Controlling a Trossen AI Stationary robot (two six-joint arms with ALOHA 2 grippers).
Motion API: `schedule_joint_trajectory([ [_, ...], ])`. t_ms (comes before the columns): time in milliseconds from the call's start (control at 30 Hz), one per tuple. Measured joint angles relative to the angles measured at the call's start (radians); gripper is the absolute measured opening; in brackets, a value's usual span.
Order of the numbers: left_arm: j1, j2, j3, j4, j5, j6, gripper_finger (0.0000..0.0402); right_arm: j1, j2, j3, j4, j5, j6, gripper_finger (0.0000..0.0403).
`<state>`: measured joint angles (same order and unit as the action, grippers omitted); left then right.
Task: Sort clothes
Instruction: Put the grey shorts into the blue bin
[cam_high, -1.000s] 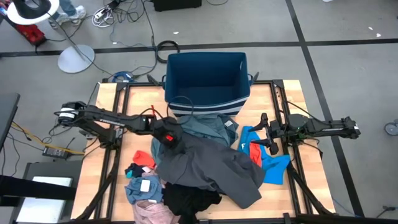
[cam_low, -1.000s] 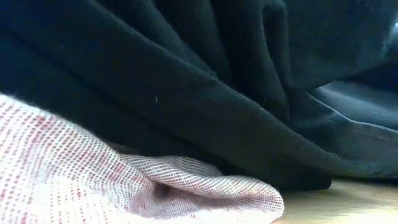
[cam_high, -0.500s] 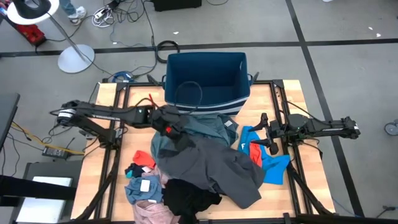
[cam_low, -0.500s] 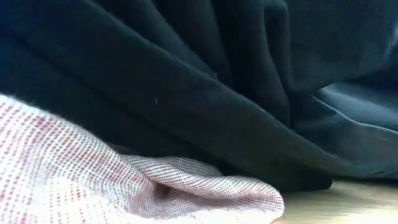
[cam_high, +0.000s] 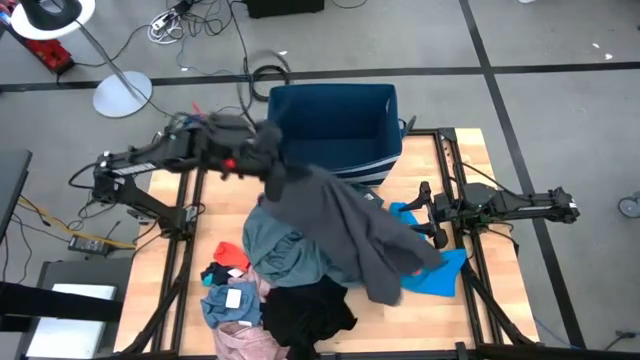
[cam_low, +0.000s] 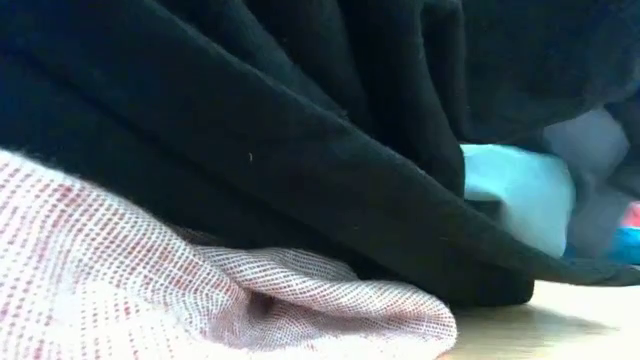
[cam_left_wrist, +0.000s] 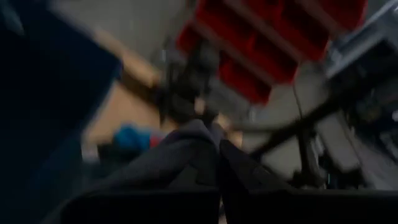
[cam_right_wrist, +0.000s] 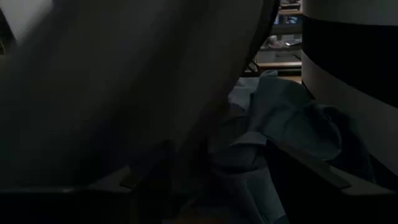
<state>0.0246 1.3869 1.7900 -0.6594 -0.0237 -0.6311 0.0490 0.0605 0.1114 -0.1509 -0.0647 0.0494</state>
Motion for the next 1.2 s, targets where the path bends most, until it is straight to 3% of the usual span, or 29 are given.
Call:
schedule_joint_trajectory([
  [333, 0.085, 0.009, 0.145, 0.314, -0.16, 0.087, 0.0, 0.0, 0.0, 0.0, 0.0, 0.0, 0.0, 0.0254],
  [533, 0.16, 0.072, 0.237, 0.315, -0.293, 0.151, 0.0, 0.0, 0.0, 0.0, 0.0, 0.0, 0.0, 0.0254],
  [867, 0.295, 0.281, 0.573, 0.468, -0.194, 0.158, 0.0, 0.0, 0.0, 0.0, 0.0, 0.0, 0.0, 0.0254],
  [967, 0.32, 0.281, 0.529, 0.573, -0.162, 0.147, 0.0, 0.0, 0.0, 0.0, 0.001, 0.0, 0.0, 0.0254],
  [1200, 0.35, 0.29, 0.536, 0.383, -0.216, 0.171, 0.0, 0.0, 0.0, 0.0, 0.0, 0.0, 0.0, 0.0254],
])
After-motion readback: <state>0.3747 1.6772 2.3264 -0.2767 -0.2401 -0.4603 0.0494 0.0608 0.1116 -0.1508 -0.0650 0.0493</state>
